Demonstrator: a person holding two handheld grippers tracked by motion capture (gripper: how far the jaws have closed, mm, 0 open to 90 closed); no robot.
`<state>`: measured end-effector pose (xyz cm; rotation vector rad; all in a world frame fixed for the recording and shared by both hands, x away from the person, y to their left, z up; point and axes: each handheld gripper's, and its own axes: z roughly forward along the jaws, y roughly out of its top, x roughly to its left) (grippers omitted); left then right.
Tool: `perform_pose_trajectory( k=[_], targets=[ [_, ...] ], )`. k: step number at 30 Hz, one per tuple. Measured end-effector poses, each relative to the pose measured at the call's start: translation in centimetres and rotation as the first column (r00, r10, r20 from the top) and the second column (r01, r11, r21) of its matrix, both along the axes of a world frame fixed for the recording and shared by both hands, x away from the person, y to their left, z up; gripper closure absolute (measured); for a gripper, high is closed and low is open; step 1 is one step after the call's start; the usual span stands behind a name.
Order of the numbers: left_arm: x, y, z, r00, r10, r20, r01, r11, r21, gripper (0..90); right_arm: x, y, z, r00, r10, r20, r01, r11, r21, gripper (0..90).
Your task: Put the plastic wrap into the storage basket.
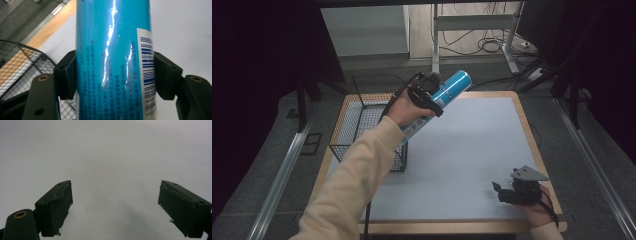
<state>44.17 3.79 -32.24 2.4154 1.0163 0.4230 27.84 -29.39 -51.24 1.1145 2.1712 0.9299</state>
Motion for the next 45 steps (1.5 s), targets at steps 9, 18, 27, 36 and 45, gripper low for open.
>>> perform_pose_trajectory(
  k=[9, 18, 27, 36, 45],
  targets=[
    [1.4, 2.5, -0.7, 0.9975, 0.07, 0.002, -0.07, 0.9975, 0.006, 31.7, 0.0, 0.0, 0.0, 1.0, 0.003, -0.005, -0.003, 1.0, 0.006, 12.7],
    [2.4, 4.5, -1.9, 0.9929, 0.119, -0.003, -0.119, 0.9926, 0.025, 31.7, 0.1, -0.1, -0.1, 1.0, 0.003, -0.007, -0.003, 1.0, 0.0, 12.6],
    [3.3, 6.0, -2.9, 0.987, 0.161, -0.004, -0.16, 0.9856, 0.053, 31.8, 0.1, -0.1, -0.1, 1.0, -0.007, -0.003, 0.007, 1.0, 0.001, 12.7],
    [4.1, 7.8, -4.0, 0.9801, 0.198, -0.011, -0.197, 0.9787, 0.058, 31.8, 0.2, -0.1, -0.2, 0.9999, -0.013, -0.005, 0.013, 0.9999, -0.005, 12.7],
    [5.3, 8.8, -5.5, 0.9758, 0.218, -0.017, -0.216, 0.9729, 0.082, 31.8, 0.2, -0.2, -0.2, 0.9999, -0.016, 0.0, 0.016, 0.9999, -0.007, 12.7]
  ],
)
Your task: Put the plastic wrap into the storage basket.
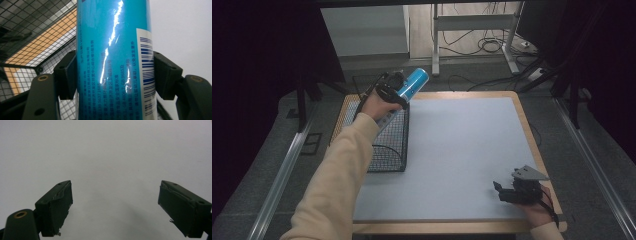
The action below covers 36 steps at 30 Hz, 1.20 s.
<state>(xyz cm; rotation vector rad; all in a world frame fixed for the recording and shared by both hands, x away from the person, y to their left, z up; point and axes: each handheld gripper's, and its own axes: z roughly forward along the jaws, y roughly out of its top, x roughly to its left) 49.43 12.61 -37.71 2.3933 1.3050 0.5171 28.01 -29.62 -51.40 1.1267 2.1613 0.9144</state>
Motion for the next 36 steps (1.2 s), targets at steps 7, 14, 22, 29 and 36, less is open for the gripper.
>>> perform_pose_trajectory(
  k=[7, 14, 22, 29, 36],
  targets=[
    [1.5, 0.4, -1.5, 0.9992, 0.017, -0.036, -0.016, 0.9997, 0.016, 31.8, 0.0, -0.1, 0.1, 1.0, -0.009, 0.001, 0.009, 1.0, 0.001, 12.7],
    [2.4, 0.8, -2.6, 0.9985, 0.031, -0.045, -0.03, 0.9995, 0.008, 31.8, 0.1, -0.3, -0.1, 0.9998, -0.017, -0.006, 0.017, 0.9999, 0.0, 12.7],
    [2.9, 1.2, -3.5, 0.9963, 0.045, -0.072, -0.041, 0.9975, 0.057, 31.7, 0.0, -0.1, -0.1, 0.9998, -0.017, -0.003, 0.017, 0.9998, -0.002, 12.7],
    [3.3, 1.5, -5.1, 0.9913, 0.071, -0.111, -0.058, 0.9916, 0.116, 31.7, 0.0, -0.2, -0.2, 0.9998, -0.017, -0.006, 0.017, 0.9999, -0.004, 12.7],
    [3.6, 1.4, -5.6, 0.9898, 0.097, -0.104, -0.082, 0.986, 0.145, 31.5, 0.1, -0.2, -0.3, 0.9998, -0.016, -0.011, 0.016, 0.9998, -0.006, 12.7]
  ],
)
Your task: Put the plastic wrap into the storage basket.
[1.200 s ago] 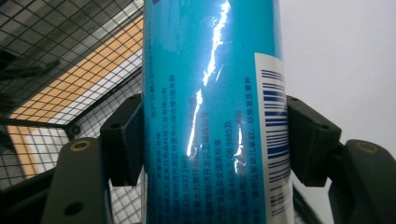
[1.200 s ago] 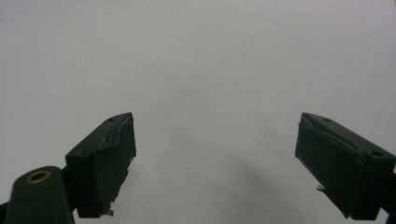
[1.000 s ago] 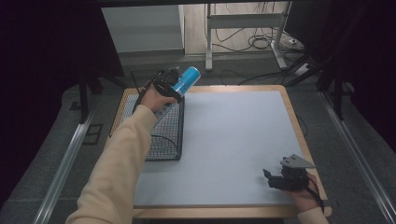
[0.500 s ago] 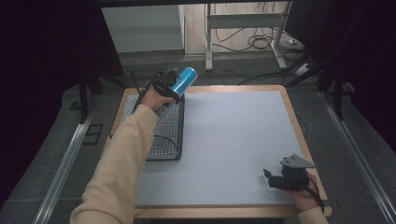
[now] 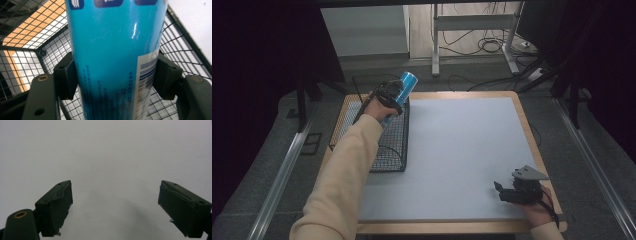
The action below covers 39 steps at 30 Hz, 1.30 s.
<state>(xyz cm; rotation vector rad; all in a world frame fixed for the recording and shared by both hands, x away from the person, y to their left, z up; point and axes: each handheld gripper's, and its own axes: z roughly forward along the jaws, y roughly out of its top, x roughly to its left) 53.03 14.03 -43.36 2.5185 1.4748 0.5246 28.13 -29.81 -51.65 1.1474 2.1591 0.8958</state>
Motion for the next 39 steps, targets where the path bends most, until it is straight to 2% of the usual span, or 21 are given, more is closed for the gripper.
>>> perform_pose_trajectory(
  k=[8, 12, 15, 17, 23, 26, 34, 37, 39],
  targets=[
    [0.0, 0.0, -0.1, 0.9999, 0.004, 0.011, -0.004, 1.0, 0.008, 31.3, -0.1, 0.0, 0.0, 1.0, 0.001, 0.0, -0.001, 1.0, -0.001, 12.7],
    [-0.1, -0.1, -0.1, 0.9998, -0.009, 0.017, 0.009, 0.9997, 0.023, 30.8, 0.0, 0.0, 0.0, 1.0, 0.003, -0.001, -0.003, 1.0, -0.001, 12.7],
    [-0.1, -0.1, 0.0, 0.9998, -0.006, 0.021, 0.006, 1.0, -0.003, 27.6, 0.0, 0.0, 0.0, 1.0, 0.003, -0.005, -0.003, 1.0, -0.002, 12.6],
    [-0.2, -0.2, 0.0, 0.9997, -0.011, 0.02, 0.011, 0.9999, 0.004, 25.1, 0.0, 0.0, 0.0, 1.0, 0.003, -0.005, -0.003, 1.0, -0.003, 12.7],
    [-0.4, -0.2, 0.2, 0.9998, -0.015, 0.013, 0.015, 0.9998, -0.011, 19.1, 0.0, 0.1, -0.1, 1.0, 0.003, -0.006, -0.003, 1.0, -0.003, 12.7],
    [-0.5, -0.2, 0.6, 1.0, -0.003, 0.006, 0.003, 0.9988, -0.048, 14.6, 0.0, 0.0, -0.1, 1.0, 0.002, -0.005, -0.002, 1.0, -0.002, 12.7],
    [-2.0, 0.2, 2.1, 0.9986, 0.0, 0.053, 0.007, 0.9912, -0.132, 10.5, 0.0, 0.2, -0.1, 1.0, 0.007, -0.007, -0.007, 1.0, -0.002, 12.7],
    [-2.9, 0.3, 2.9, 0.9966, -0.006, 0.082, 0.018, 0.9897, -0.142, 10.2, -0.1, 0.1, -0.1, 1.0, 0.007, -0.006, -0.007, 1.0, 0.002, 12.7],
    [-3.6, 0.2, 3.5, 0.9941, -0.007, 0.108, 0.021, 0.9909, -0.133, 10.6, -0.2, 0.1, -0.2, 1.0, 0.008, -0.005, -0.008, 1.0, 0.002, 12.7]
  ],
)
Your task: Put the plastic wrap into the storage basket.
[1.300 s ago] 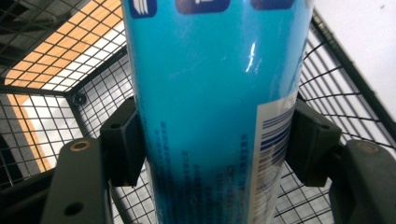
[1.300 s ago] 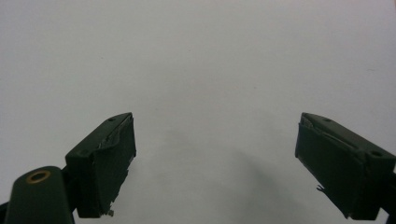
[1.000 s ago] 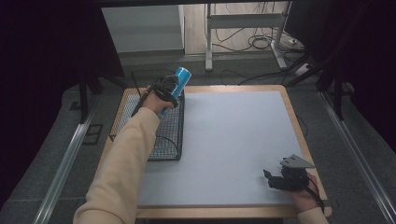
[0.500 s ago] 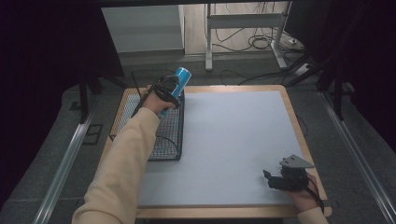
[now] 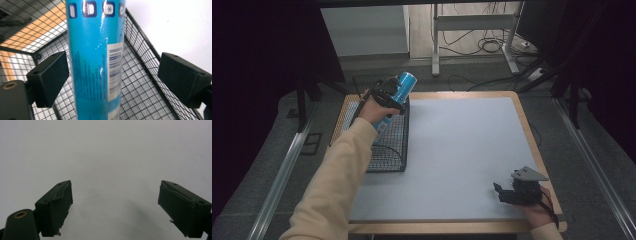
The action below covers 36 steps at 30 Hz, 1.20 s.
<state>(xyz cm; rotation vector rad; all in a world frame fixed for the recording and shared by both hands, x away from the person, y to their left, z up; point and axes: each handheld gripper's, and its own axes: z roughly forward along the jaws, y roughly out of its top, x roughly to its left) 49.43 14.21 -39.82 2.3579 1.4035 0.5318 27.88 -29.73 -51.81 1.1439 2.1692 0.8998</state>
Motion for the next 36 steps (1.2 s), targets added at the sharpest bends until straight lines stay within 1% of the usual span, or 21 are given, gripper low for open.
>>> perform_pose_trajectory(
  k=[2, 3, 6, 8, 11, 12, 14, 16, 18, 21, 23, 24, 25, 28, 31, 32, 33, 34, 35, 36],
  targets=[
    [-0.8, -0.2, 0.5, 0.9998, -0.017, 0.014, 0.018, 0.9996, -0.022, 11.0, -0.1, -0.1, 0.0, 1.0, -0.001, 0.002, 0.001, 1.0, 0.005, 12.7],
    [-1.2, -0.3, 0.8, 0.9993, -0.029, 0.024, 0.029, 0.9992, -0.026, 11.2, 0.0, -0.1, 0.1, 1.0, -0.001, 0.004, 0.001, 1.0, 0.008, 12.7],
    [-2.3, -0.6, 1.7, 0.997, -0.057, 0.052, 0.06, 0.9969, -0.052, 11.9, 0.3, -0.1, 0.3, 0.9999, -0.005, 0.012, 0.005, 0.9999, 0.015, 12.7],
    [-3.2, -0.7, 2.2, 0.9947, -0.079, 0.065, 0.084, 0.9929, -0.083, 12.6, 0.5, 0.1, 0.3, 0.9999, -0.001, 0.016, 0.0, 0.9999, 0.016, 12.7],
    [-4.6, -1.3, 2.6, 0.9909, -0.107, 0.081, 0.116, 0.9874, -0.108, 12.8, 0.6, 0.4, 0.2, 0.9998, 0.012, 0.014, -0.012, 0.9998, 0.012, 12.7],
    [-5.1, -1.5, 2.7, 0.9892, -0.12, 0.085, 0.129, 0.9847, -0.117, 13.0, 0.6, 0.4, 0.2, 0.9998, 0.013, 0.013, -0.014, 0.9998, 0.011, 12.7],
    [-6.2, -2.1, 2.8, 0.9844, -0.145, 0.099, 0.159, 0.9765, -0.146, 13.4, 0.6, 0.5, 0.3, 0.9997, 0.015, 0.018, -0.016, 0.9998, 0.009, 12.7],
    [-7.2, -2.8, 2.8, 0.9784, -0.176, 0.109, 0.192, 0.968, -0.161, 13.6, 0.6, 0.7, 0.5, 0.9995, 0.016, 0.025, -0.017, 0.9998, 0.008, 12.7],
    [-8.4, -3.4, 2.8, 0.9716, -0.203, 0.121, 0.223, 0.9583, -0.179, 13.8, 0.5, 0.9, 0.6, 0.9993, 0.019, 0.03, -0.02, 0.9998, 0.005, 12.7],
    [-10.2, -4.3, 2.6, 0.9591, -0.245, 0.142, 0.27, 0.9402, -0.207, 14.3, 0.5, 1.1, 0.8, 0.9991, 0.022, 0.036, -0.022, 0.9998, 0.0, 12.7],
    [-11.5, -5.0, 2.2, 0.9513, -0.271, 0.148, 0.298, 0.9313, -0.21, 14.5, 0.5, 1.2, 0.8, 0.9989, 0.023, 0.04, -0.022, 0.9997, -0.001, 12.7],
    [-12.2, -5.3, 2.0, 0.9466, -0.288, 0.146, 0.313, 0.9267, -0.207, 16.5, 0.5, 1.3, 0.9, 0.9989, 0.022, 0.041, -0.022, 0.9997, 0.0, 12.7],
    [-12.9, -5.7, 1.7, 0.9402, -0.309, 0.144, 0.334, 0.9199, -0.206, 17.1, 0.5, 1.4, 0.9, 0.9986, 0.024, 0.046, -0.024, 0.9997, -0.001, 12.7],
    [-14.6, -6.7, 0.8, 0.925, -0.348, 0.151, 0.375, 0.8999, -0.222, 16.9, 0.5, 1.6, 1.0, 0.9984, 0.029, 0.049, -0.029, 0.9996, -0.003, 12.7],
    [-16.3, -7.5, 0.0, 0.9096, -0.381, 0.166, 0.413, 0.8738, -0.257, 17.2, 0.5, 1.7, 0.9, 0.9982, 0.034, 0.049, -0.033, 0.9994, -0.004, 12.7],
    [-16.9, -7.7, -0.4, 0.9034, -0.396, 0.164, 0.427, 0.8659, -0.26, 17.3, 0.5, 1.6, 0.9, 0.9982, 0.035, 0.05, -0.034, 0.9994, -0.005, 12.7],
    [-17.5, -7.9, -0.8, 0.8959, -0.412, 0.166, 0.443, 0.8564, -0.265, 17.2, 0.5, 1.6, 0.9, 0.9982, 0.033, 0.051, -0.033, 0.9994, -0.005, 12.7],
    [-18.0, -8.0, -1.2, 0.8924, -0.421, 0.163, 0.451, 0.8489, -0.276, 17.5, 0.5, 1.5, 0.9, 0.9983, 0.03, 0.049, -0.03, 0.9995, -0.001, 12.7],
    [-18.4, -8.1, -1.7, 0.8866, -0.435, 0.156, 0.462, 0.842, -0.278, 17.7, 0.5, 1.5, 0.9, 0.9984, 0.028, 0.049, -0.029, 0.9996, 0.0, 12.7],
    [-18.9, -8.3, -2.2, 0.8836, -0.443, 0.151, 0.468, 0.8381, -0.28, 17.7, 0.5, 1.5, 0.9, 0.9984, 0.029, 0.048, -0.029, 0.9996, 0.001, 12.7]
  ],
)
